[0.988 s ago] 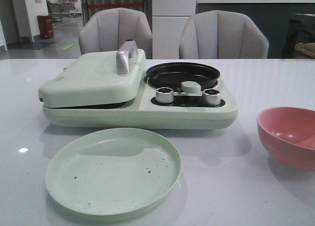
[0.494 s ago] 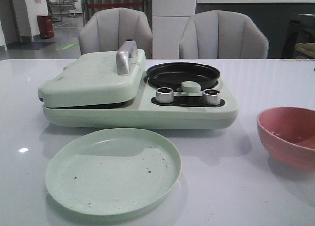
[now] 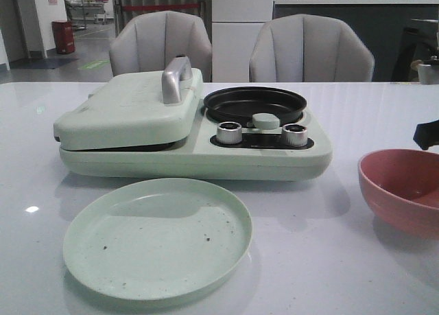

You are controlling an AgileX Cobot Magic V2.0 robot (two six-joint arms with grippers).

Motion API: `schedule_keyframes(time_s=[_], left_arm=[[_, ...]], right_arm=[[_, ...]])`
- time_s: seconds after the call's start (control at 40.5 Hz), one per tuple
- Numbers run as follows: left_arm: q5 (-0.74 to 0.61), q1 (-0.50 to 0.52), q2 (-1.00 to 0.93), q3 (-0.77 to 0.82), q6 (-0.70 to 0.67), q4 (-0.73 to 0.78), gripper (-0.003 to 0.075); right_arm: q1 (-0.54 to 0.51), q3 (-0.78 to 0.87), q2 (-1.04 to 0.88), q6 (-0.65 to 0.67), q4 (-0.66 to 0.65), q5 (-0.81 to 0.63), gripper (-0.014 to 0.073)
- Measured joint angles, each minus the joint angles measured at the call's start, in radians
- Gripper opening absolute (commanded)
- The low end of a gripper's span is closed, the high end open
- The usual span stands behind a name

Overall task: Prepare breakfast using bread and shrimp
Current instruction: 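Move the right gripper to the pink bowl and grasp its rim, then lift the pink bowl and tip the shrimp into the frying pan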

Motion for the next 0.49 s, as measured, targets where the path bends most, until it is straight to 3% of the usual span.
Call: schedule_keyframes(time_s=[0.173, 0.494], left_arm=[[0.0, 0.0, 0.0, 0.0, 0.0, 0.0, 0.0098], [0.0, 0.0, 0.0, 0.0, 0.0, 0.0, 0.0098]], right_arm=[[0.0, -0.007, 0.0, -0.006, 0.009, -0.002, 0.003], [0.014, -0.065, -0.02, -0.012, -0.029, 0.022, 0.0036]])
